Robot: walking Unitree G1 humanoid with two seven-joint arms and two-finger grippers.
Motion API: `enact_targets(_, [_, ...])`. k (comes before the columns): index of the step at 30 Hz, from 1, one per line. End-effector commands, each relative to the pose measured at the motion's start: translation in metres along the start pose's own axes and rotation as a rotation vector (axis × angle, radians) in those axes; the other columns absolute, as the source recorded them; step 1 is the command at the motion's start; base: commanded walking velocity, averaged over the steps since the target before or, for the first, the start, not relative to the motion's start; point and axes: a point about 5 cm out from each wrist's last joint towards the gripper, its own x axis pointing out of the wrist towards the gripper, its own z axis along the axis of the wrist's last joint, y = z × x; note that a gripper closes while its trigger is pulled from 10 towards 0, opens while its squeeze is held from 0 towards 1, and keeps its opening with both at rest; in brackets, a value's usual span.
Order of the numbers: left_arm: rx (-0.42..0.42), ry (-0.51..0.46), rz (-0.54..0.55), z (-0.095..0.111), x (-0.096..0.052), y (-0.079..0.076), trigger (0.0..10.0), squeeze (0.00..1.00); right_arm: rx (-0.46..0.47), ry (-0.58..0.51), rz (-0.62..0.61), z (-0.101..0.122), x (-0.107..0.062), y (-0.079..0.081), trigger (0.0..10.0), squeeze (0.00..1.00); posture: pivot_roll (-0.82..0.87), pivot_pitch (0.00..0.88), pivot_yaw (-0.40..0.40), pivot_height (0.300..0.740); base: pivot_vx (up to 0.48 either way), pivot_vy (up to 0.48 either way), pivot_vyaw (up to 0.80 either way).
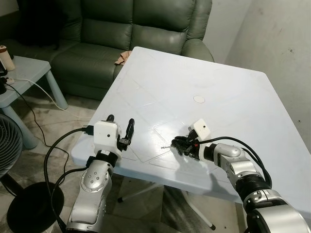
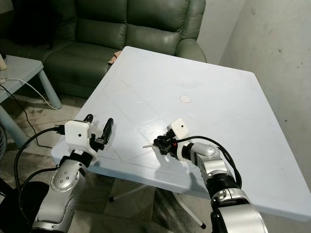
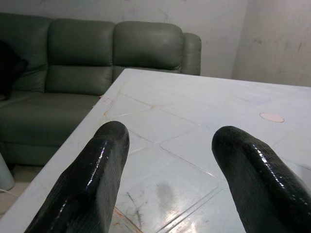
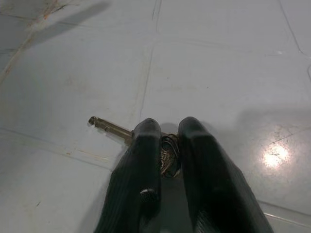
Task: Hang keys on a hook
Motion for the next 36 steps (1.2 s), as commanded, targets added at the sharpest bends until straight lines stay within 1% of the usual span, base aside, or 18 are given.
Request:
enact_targets(1, [0.002, -0.012, -0.007, 0.004, 0.001, -0.002, 10.0, 0.0, 0.008, 0.007, -0.008, -0.002, -0.005, -0.004, 10.0, 0.0, -0.03, 0.023, -0.109, 0.74, 0.0, 0.0, 0.0])
enact_targets(7, [-0.001, -0.012, -0.017, 0.004, 0.002, -0.004, 10.0, 0.0, 0.015, 0.004, -0.013, -0.003, -0.007, -0.006, 10.0, 0.0, -0.04, 0.02, -0.106, 0.74, 0.0, 0.0, 0.0])
enact_targets(8, [-0.001, -0.012, -0.019, 0.004, 0.002, -0.005, 10.0, 0.0, 0.018, 0.0, -0.014, -0.003, -0.008, -0.006, 5.0, 0.0, -0.04, 0.02, -0.107, 0.74, 0.0, 0.0, 0.0])
enact_targets(9, [-0.001, -0.012, -0.02, 0.003, 0.001, -0.005, 10.0, 0.0, 0.016, -0.003, -0.016, -0.003, -0.008, -0.007, 3.5, 0.0, -0.04, 0.018, -0.107, 0.74, 0.0, 0.0, 0.0])
enact_targets(10, [-0.001, -0.012, -0.02, 0.003, 0.001, -0.005, 10.0, 0.0, 0.014, -0.006, -0.018, -0.003, -0.008, -0.007, 0.0, 0.0, -0.04, 0.018, -0.107, 0.74, 0.0, 0.0, 0.0])
enact_targets(16, [-0.001, -0.013, -0.021, 0.004, 0.002, -0.005, 10.0, 0.0, 0.018, -0.021, -0.012, -0.001, -0.01, -0.008, 0.0, 0.0, -0.04, 0.021, -0.108, 0.74, 0.0, 0.0, 0.0])
enact_targets(22, [-0.001, -0.013, -0.017, 0.004, 0.002, -0.004, 10.0, 0.0, 0.02, -0.054, -0.032, 0.005, -0.01, -0.01, 0.0, 0.0, -0.04, 0.024, -0.109, 0.74, 0.0, 0.0, 0.0])
enact_targets(24, [-0.001, -0.014, -0.012, 0.004, 0.002, -0.004, 10.0, 0.0, 0.055, -0.118, -0.061, 0.013, -0.01, -0.014, 0.0, 0.0, -0.03, 0.028, -0.111, 0.74, 0.0, 0.0, 0.0])
enact_targets(25, [-0.001, -0.014, -0.012, 0.004, 0.002, -0.004, 10.0, 0.0, 0.055, -0.118, -0.061, 0.013, -0.01, -0.014, 0.0, 0.0, -0.03, 0.028, -0.111, 0.74, 0.0, 0.0, 0.0])
enact_targets(26, [-0.001, -0.014, -0.011, 0.004, 0.002, -0.004, 10.0, 0.0, 0.071, -0.16, -0.071, 0.019, -0.01, -0.015, 0.0, 0.0, -0.03, 0.028, -0.111, 0.74, 0.0, 0.0, 0.0])
enact_targets(27, [-0.001, -0.015, -0.01, 0.004, 0.002, -0.004, 10.0, 0.0, 0.077, -0.179, -0.073, 0.021, -0.01, -0.015, 0.0, 0.0, -0.03, 0.028, -0.111, 0.74, 0.0, 0.0, 0.0])
enact_targets(29, [-0.001, -0.016, -0.009, 0.005, 0.002, -0.003, 10.0, 0.0, 0.142, -0.271, -0.098, 0.034, -0.01, -0.018, 0.0, 0.0, -0.04, 0.031, -0.112, 0.74, 0.0, 0.0, 0.0])
enact_targets(30, [-0.001, -0.016, -0.008, 0.005, 0.002, -0.003, 10.0, 0.0, 0.156, -0.292, -0.098, 0.036, -0.01, -0.019, 0.0, 0.0, -0.04, 0.031, -0.112, 0.74, 0.0, 0.0, 0.0])
enact_targets(32, [-0.002, -0.017, -0.007, 0.005, 0.003, -0.003, 10.0, 0.0, 0.252, -0.392, -0.088, 0.048, -0.011, -0.021, 0.0, 0.0, -0.04, 0.031, -0.112, 0.74, 0.0, 0.0, 0.0])
enact_targets(33, [-0.002, -0.016, -0.007, 0.005, 0.003, -0.003, 10.0, 0.0, 0.278, -0.416, -0.085, 0.051, -0.011, -0.021, 0.0, 0.0, -0.04, 0.031, -0.112, 0.74, 0.0, 0.0, 0.0])
enact_targets(34, [-0.002, -0.017, -0.007, 0.005, 0.003, -0.003, 10.0, 0.0, 0.307, -0.446, -0.08, 0.056, -0.012, -0.022, 0.7, 0.0, -0.04, 0.031, -0.112, 0.74, 0.0, 0.0, 0.0])
enact_targets(36, [-0.002, -0.017, -0.006, 0.005, 0.003, -0.003, 10.0, 0.0, 0.34, -0.48, -0.073, 0.061, -0.013, -0.023, 0.7, 0.0, -0.04, 0.031, -0.112, 0.74, 0.0, 0.0, 0.0])
